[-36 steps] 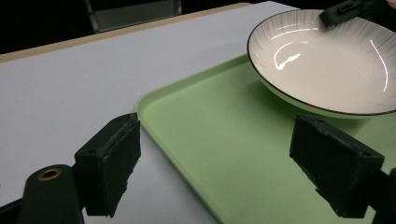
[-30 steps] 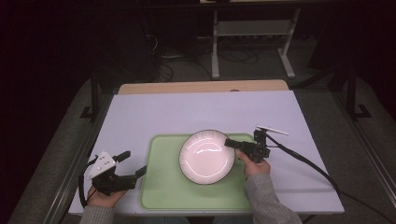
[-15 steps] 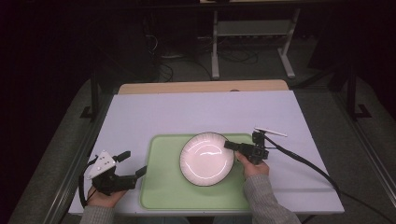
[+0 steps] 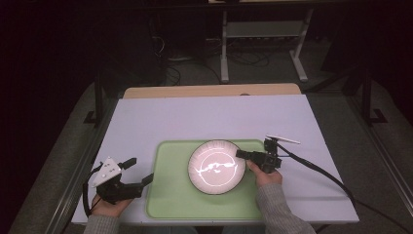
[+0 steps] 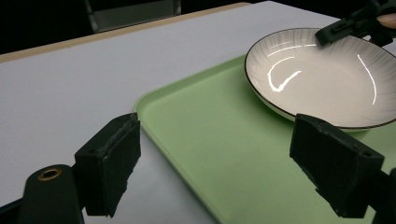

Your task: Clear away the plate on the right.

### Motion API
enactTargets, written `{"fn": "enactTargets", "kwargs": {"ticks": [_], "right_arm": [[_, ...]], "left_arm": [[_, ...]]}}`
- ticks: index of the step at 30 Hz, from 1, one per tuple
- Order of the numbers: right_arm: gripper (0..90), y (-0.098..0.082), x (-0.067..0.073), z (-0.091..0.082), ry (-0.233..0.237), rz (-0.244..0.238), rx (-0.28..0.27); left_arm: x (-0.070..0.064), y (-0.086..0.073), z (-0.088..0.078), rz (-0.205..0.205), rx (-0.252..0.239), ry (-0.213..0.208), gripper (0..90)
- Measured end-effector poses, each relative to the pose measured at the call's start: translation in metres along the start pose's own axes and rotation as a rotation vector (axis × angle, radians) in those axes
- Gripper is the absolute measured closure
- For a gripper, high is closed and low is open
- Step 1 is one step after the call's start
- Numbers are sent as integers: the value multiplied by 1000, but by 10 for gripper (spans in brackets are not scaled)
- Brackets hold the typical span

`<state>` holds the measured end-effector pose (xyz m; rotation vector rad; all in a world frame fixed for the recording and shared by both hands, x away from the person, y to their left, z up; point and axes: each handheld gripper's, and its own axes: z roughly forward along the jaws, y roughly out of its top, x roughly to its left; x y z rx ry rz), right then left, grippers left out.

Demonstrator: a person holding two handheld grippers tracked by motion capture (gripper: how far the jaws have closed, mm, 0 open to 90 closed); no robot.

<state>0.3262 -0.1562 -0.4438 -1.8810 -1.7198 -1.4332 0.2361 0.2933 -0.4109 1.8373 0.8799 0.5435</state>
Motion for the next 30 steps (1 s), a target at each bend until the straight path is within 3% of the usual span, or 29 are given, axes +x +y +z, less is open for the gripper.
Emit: {"fn": "enactTargets", "kwargs": {"ticks": [30], "right_arm": [[812, -5, -7, 3, -73, -16, 37]], "left_arm": [[0, 0, 0, -1, -1, 4, 161]]}}
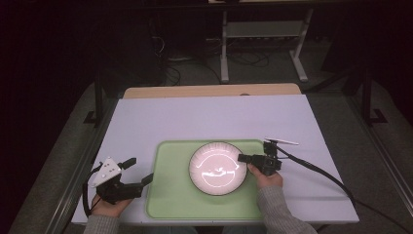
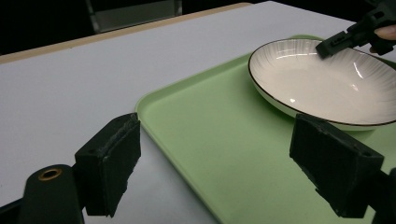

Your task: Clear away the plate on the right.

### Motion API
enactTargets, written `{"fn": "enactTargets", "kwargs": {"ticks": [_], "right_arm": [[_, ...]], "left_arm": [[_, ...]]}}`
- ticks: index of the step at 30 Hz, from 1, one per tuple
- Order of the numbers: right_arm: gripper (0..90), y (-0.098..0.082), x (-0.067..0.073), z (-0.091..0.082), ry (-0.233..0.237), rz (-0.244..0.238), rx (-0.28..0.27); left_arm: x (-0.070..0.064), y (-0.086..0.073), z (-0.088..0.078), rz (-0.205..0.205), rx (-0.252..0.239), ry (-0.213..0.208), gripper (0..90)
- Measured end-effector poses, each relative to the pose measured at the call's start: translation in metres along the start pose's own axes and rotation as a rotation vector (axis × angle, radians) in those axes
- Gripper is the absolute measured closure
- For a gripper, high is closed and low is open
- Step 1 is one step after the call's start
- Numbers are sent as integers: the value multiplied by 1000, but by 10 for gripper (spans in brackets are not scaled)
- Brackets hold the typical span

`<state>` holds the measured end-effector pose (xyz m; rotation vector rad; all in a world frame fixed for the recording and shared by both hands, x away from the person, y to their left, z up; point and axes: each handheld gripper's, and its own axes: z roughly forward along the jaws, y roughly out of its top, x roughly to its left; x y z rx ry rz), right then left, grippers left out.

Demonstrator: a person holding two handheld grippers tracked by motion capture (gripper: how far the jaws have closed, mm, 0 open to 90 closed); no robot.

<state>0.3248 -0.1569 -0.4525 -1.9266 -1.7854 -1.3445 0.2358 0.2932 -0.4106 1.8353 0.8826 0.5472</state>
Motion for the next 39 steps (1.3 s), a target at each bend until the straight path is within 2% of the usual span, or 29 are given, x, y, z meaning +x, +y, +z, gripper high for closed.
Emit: {"fn": "enactTargets", "kwargs": {"ticks": [12, 27, 34, 39], "right_arm": [[813, -2, -2, 2, -27, -4, 18], [811, -3, -2, 2, -33, -8, 17], [780, -3, -1, 0, -37, -17, 18], [709, -2, -1, -3, -58, -33, 10]], "left_arm": [[0, 0, 0, -1, -1, 0, 161], [0, 0, 0, 0, 0, 0, 161], [0, 0, 0, 1, 0, 0, 161], [0, 0, 0, 0, -1, 0, 161]]}}
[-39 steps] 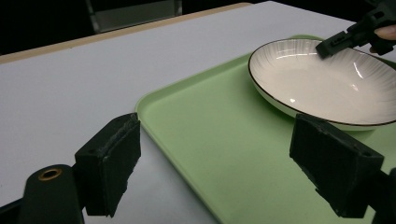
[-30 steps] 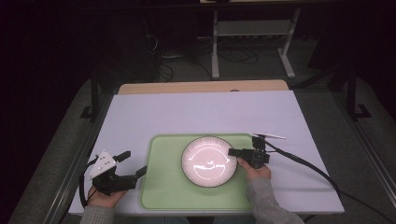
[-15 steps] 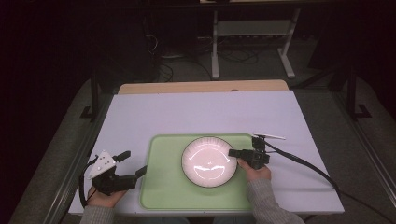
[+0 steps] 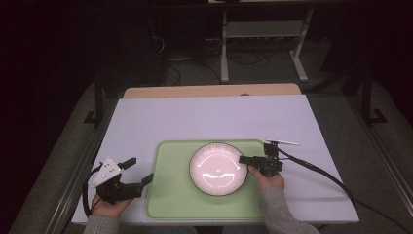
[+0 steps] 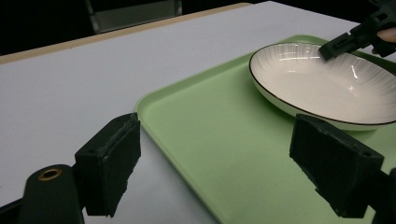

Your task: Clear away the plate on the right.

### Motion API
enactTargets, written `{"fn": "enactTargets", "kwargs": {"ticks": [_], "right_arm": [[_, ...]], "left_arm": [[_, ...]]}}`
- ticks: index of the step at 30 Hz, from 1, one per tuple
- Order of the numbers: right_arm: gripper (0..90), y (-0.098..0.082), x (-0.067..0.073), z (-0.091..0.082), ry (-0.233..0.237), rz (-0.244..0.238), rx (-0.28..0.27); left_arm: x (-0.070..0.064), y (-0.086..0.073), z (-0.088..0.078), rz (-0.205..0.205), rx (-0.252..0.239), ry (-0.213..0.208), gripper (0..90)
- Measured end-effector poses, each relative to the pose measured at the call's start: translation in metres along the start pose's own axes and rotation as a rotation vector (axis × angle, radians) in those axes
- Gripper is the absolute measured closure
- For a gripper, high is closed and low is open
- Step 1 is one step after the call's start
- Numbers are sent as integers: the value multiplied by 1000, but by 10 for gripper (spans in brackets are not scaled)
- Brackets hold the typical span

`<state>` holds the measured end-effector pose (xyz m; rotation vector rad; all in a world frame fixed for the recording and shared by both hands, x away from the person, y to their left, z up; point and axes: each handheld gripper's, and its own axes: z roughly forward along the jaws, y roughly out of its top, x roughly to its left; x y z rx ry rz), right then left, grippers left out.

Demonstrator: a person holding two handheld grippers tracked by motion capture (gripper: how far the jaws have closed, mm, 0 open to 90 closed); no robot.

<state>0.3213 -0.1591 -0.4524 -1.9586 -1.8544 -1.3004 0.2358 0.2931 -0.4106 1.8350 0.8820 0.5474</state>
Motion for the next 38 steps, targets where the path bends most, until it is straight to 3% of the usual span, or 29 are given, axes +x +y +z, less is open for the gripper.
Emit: {"fn": "enactTargets", "kwargs": {"ticks": [5, 12, 20, 26, 31, 34, 38], "right_arm": [[673, 4, 1, -8, 15, -23, -16], [628, 7, 2, -19, -7, -61, -41], [558, 12, 2, -37, -1, -140, -106], [493, 16, 1, -45, -12, -222, -142], [402, 14, -3, -55, -32, -328, -193], [332, 11, -10, -67, -12, -362, -236], [289, 4, -20, -84, -30, -426, -256]], "left_arm": [[0, 0, 0, 2, 3, -2, 161], [0, 0, 0, 2, 3, -2, 161], [0, 0, 1, 2, 4, -5, 161], [0, 0, 1, 1, 4, -7, 161], [1, 0, 1, -1, 3, -6, 161], [0, -1, 1, 1, 4, -8, 161], [-1, 0, 2, 5, 8, -7, 161]]}}
